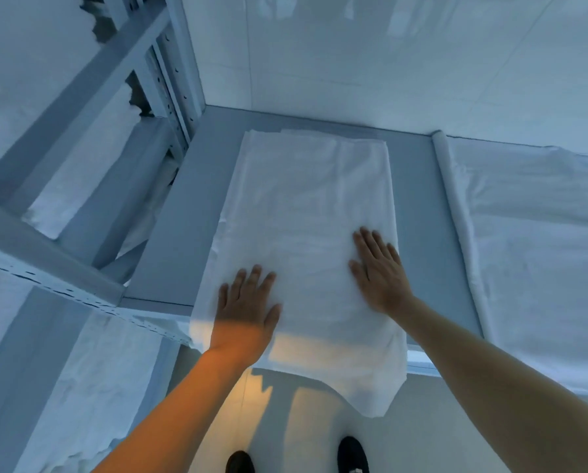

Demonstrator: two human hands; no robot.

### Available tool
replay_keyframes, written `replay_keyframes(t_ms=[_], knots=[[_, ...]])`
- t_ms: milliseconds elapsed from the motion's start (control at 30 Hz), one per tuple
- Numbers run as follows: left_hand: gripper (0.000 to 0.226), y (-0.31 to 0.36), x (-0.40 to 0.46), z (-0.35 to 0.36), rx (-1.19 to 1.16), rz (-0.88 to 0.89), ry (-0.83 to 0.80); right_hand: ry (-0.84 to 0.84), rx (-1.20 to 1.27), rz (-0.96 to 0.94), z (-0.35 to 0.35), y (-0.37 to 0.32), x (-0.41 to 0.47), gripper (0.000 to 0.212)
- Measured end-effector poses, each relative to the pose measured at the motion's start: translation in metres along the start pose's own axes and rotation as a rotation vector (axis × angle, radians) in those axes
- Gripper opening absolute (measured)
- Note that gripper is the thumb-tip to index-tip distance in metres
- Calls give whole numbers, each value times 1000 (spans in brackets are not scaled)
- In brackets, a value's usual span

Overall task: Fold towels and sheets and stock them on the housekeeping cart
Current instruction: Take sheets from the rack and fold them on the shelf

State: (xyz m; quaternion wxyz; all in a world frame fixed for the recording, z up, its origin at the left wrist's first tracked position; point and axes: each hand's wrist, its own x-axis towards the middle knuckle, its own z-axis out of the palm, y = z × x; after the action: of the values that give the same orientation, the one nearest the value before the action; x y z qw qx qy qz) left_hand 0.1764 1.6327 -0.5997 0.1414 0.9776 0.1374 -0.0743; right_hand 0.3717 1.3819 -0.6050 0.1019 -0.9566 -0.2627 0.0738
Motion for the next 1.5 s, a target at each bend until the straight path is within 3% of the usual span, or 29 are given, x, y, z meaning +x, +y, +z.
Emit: replay_keyframes(t_ms=[100, 233, 367, 500, 700, 1067, 1233, 1400, 1500], knots=[[59, 3, 7, -15, 57, 36, -5, 5, -1, 38, 1, -4, -25, 66], [62, 4, 45, -29, 96, 212, 31, 16, -22, 68, 4, -9, -47, 67], [67, 10, 99, -35, 150, 306, 11, 101, -26, 43, -11, -1, -20, 65], [70, 9, 119, -21, 138, 314, 38, 35, -10, 10, -6, 2, 10, 64], [70, 7, 91, -1, 89, 292, 107, 27, -22, -31, 8, 6, -12, 64], [70, 26, -21, 24, 70, 248, 87, 21, -46, -107, 15, 3, -117, 64], [85, 23, -36, 26, 206, 296, 78, -8, -96, -141, 19, 7, -144, 92], [114, 20, -6, 16, 258, 310, -14, -69, -193, -198, 5, 17, -118, 121], [120, 19, -3, 23, 290, 310, 12, -72, -171, -272, 7, 22, -111, 130]])
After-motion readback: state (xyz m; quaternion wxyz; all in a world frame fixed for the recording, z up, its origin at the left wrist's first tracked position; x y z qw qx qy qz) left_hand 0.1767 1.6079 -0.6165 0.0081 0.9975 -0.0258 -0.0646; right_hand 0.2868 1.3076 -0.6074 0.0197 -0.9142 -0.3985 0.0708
